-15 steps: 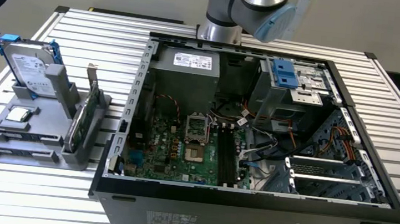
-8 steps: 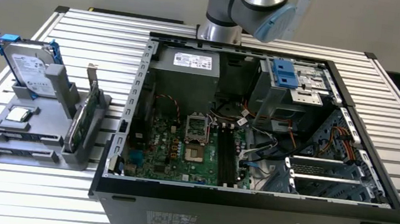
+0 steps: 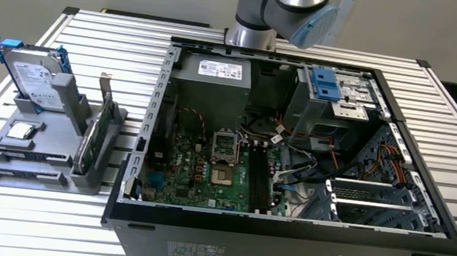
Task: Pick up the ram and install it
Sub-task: 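Pick up the ram and move it above insertion slot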
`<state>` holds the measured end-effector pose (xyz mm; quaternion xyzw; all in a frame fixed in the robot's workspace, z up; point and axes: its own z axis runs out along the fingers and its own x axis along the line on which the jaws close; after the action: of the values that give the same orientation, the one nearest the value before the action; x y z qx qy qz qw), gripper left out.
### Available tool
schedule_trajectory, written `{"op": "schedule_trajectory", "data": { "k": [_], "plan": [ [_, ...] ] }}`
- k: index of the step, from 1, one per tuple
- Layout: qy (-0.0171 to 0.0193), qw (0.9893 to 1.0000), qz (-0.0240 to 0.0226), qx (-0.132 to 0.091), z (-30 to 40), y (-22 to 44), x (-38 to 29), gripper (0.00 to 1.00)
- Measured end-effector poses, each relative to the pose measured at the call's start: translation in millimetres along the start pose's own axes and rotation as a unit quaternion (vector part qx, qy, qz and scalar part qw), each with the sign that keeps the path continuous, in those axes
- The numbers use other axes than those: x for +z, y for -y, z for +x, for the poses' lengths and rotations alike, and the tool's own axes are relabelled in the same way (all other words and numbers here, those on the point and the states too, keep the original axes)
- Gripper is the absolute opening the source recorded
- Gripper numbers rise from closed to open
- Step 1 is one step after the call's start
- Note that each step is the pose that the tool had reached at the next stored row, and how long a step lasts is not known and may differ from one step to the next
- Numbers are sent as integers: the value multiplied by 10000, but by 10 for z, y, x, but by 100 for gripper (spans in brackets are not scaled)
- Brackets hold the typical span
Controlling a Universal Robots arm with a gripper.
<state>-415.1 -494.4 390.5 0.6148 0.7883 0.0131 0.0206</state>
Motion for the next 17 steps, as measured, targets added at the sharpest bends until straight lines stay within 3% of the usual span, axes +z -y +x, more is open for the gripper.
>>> {"op": "schedule_trajectory", "data": {
  "k": [8,17],
  "plan": [
    [17,9992,10,406,0,0,1,0],
    [36,9967,20,810,0,0,3,0]
  ]
}}
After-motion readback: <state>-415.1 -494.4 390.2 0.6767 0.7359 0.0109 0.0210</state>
